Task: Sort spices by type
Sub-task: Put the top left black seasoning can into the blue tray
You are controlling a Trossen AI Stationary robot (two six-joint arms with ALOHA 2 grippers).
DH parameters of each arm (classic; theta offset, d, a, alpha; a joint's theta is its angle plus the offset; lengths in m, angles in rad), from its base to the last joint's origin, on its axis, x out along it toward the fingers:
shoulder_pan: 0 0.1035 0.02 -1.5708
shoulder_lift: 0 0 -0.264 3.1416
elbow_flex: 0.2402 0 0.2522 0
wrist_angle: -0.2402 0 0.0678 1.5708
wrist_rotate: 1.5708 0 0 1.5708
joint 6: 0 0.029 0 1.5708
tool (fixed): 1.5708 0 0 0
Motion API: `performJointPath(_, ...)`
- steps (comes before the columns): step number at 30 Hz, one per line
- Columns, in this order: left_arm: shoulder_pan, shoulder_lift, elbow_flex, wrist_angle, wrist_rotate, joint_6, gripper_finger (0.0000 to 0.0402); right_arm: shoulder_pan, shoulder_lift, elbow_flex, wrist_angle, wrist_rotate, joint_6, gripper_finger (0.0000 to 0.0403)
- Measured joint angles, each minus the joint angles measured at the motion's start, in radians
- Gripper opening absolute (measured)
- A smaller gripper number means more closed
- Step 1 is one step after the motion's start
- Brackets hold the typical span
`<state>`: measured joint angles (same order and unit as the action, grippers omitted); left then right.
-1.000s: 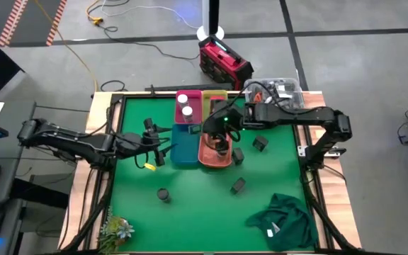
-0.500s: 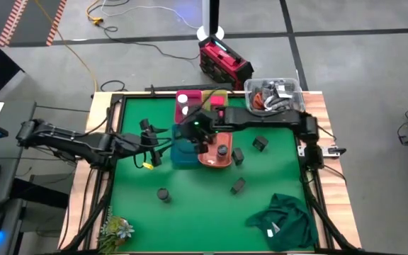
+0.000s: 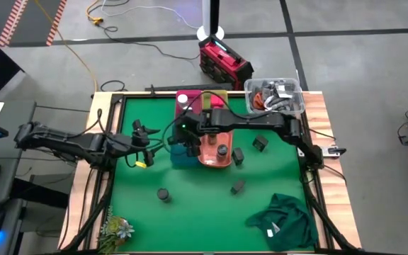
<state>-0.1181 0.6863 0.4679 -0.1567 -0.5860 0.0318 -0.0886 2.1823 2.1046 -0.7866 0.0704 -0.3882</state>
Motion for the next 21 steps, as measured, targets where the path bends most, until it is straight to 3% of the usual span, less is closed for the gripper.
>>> performJointPath(13, 0.000, -0.054, -0.092, 0.096, 0.000, -0.027, 0.0281, -0.035, 0.023, 0.001, -0.018, -0.010, 0.039, 0.0172)
performJointPath(21, 0.000, -0.054, -0.092, 0.101, 0.002, -0.031, 0.0281, -0.062, 0.086, -0.002, -0.121, -0.019, 0.066, 0.0171)
